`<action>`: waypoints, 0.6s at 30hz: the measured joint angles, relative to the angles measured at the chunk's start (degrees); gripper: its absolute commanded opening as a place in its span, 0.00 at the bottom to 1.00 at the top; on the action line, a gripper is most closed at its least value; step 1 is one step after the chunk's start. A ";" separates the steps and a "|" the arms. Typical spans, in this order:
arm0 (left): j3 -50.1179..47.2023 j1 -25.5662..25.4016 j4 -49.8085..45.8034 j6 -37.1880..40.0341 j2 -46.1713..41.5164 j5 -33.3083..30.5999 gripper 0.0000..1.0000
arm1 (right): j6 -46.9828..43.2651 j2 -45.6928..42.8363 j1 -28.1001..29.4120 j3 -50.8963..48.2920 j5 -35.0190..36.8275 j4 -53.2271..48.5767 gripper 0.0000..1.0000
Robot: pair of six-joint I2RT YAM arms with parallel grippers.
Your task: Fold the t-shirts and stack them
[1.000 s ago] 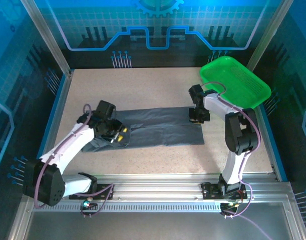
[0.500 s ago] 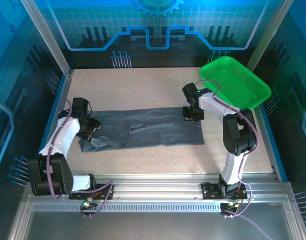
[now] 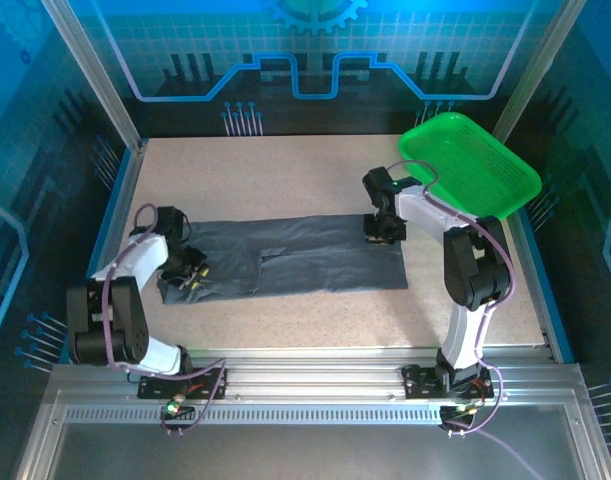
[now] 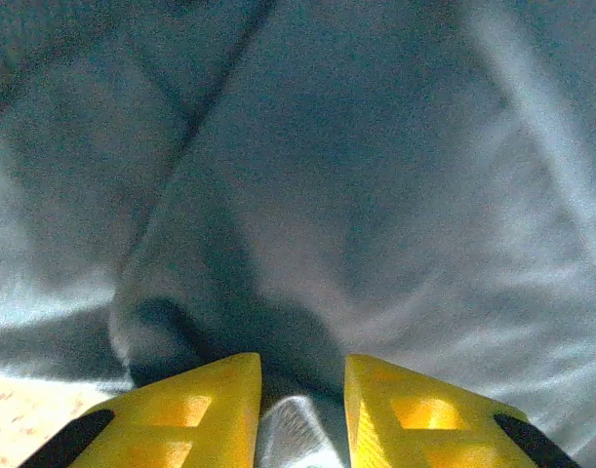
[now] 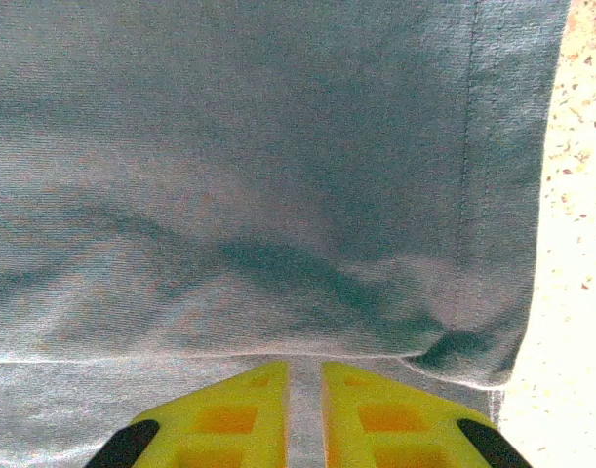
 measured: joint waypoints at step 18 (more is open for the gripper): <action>4.04 -5.95 -13.49 -1.55 -11.10 -1.09 0.42 | 0.00 0.94 0.00 0.70 0.02 0.11 0.17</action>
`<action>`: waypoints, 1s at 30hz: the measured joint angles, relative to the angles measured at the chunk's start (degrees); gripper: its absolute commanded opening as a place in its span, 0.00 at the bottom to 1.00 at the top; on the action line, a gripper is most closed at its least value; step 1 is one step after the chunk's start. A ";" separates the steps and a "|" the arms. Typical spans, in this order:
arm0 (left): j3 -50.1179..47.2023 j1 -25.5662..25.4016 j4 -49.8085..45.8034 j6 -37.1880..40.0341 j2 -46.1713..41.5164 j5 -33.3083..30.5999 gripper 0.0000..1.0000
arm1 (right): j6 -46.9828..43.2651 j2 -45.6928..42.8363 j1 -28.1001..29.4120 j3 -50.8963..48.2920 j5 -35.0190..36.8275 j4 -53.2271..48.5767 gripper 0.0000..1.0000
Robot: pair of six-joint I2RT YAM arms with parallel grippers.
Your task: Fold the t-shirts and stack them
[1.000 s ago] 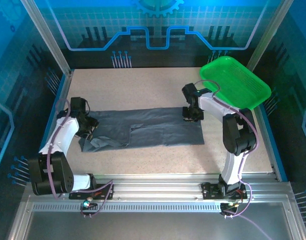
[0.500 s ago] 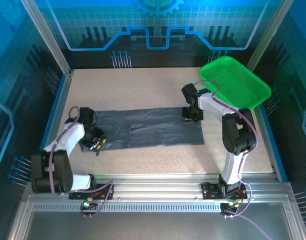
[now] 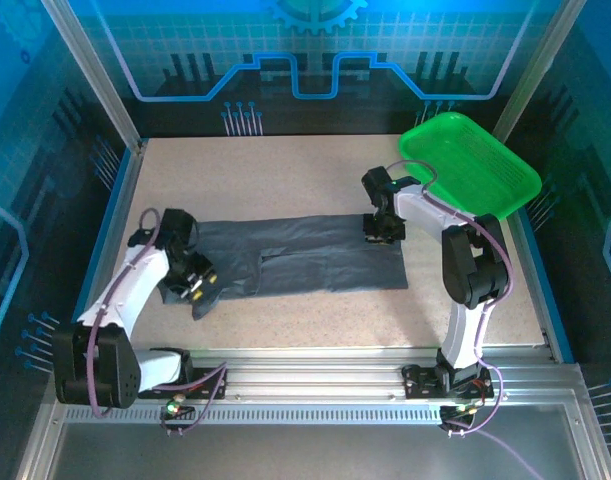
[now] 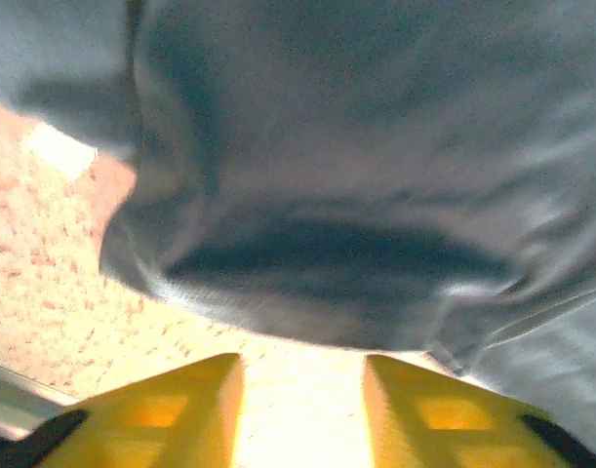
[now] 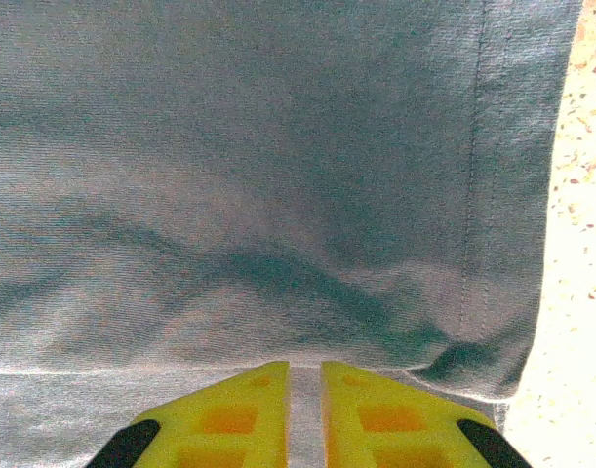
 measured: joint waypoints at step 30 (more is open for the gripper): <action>-8.63 18.08 32.04 10.62 13.90 2.84 0.35 | -0.02 4.31 -3.56 0.37 -6.97 1.14 0.26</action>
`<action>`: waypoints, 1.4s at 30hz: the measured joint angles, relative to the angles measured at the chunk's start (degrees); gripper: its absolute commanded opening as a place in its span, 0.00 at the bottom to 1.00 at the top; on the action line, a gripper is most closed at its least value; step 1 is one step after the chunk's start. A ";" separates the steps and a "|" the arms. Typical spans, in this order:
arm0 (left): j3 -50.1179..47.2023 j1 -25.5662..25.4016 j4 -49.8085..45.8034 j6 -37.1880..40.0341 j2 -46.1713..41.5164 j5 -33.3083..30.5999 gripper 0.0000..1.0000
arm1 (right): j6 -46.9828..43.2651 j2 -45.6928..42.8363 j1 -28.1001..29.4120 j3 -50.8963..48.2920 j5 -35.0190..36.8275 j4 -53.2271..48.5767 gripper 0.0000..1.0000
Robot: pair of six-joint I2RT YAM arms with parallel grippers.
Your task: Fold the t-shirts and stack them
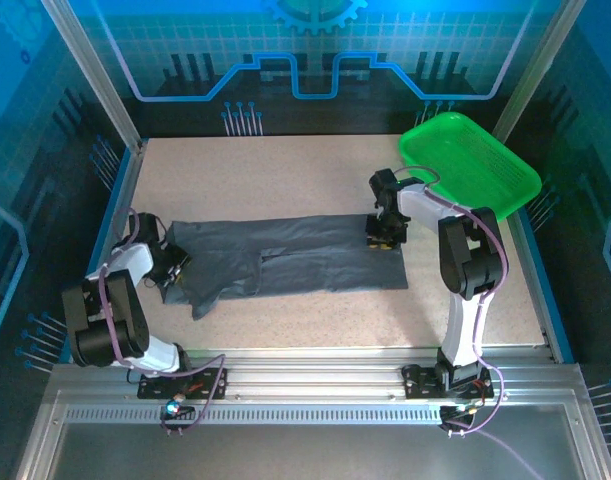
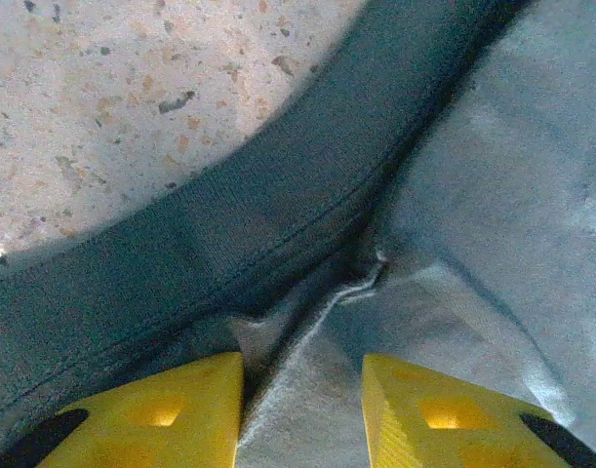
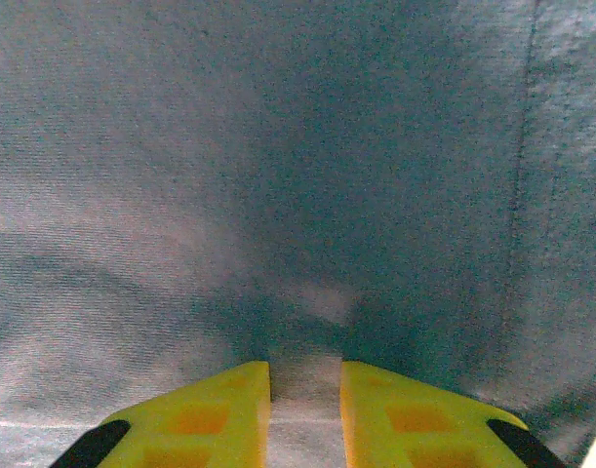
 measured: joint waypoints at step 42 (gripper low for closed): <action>2.12 0.00 -5.01 1.40 -4.15 -0.92 0.00 | -0.17 1.27 0.00 2.69 -0.31 -0.22 0.26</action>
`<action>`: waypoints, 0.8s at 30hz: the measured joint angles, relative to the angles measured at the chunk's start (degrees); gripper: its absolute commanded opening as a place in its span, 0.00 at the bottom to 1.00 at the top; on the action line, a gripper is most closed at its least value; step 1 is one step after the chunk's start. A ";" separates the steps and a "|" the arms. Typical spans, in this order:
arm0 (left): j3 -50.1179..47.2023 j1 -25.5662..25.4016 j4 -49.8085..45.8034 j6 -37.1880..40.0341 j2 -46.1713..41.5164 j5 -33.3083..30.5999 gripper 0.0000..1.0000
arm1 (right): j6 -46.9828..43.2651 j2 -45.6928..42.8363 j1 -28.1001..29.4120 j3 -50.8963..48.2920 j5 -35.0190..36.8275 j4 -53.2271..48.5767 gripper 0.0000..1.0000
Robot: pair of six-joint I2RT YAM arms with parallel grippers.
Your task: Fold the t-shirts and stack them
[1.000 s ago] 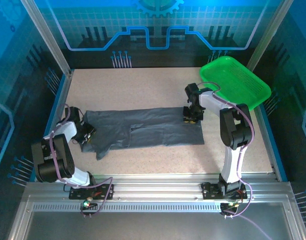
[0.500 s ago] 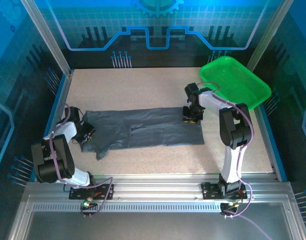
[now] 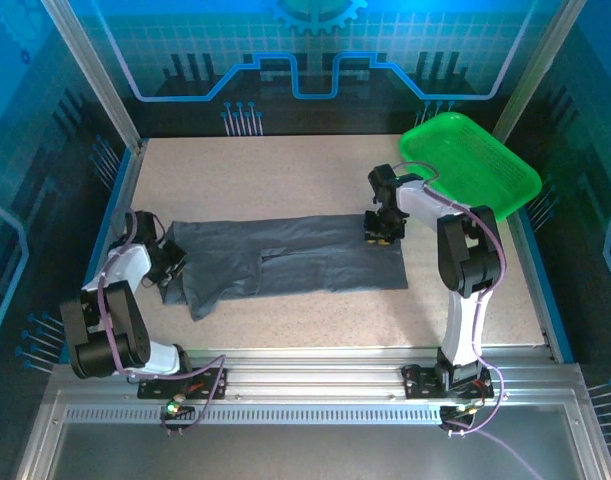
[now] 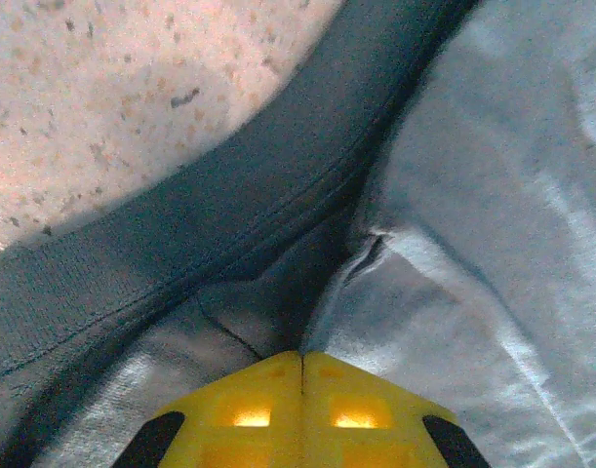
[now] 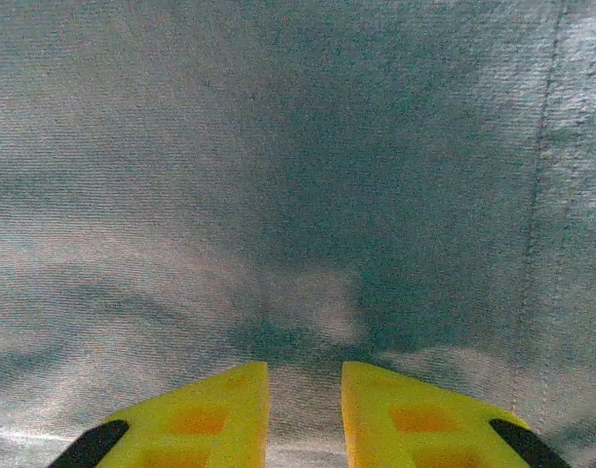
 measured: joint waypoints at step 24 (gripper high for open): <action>21.90 -0.66 -8.55 4.85 16.52 -4.17 0.00 | -0.46 0.04 -0.83 -0.02 0.46 -0.61 0.25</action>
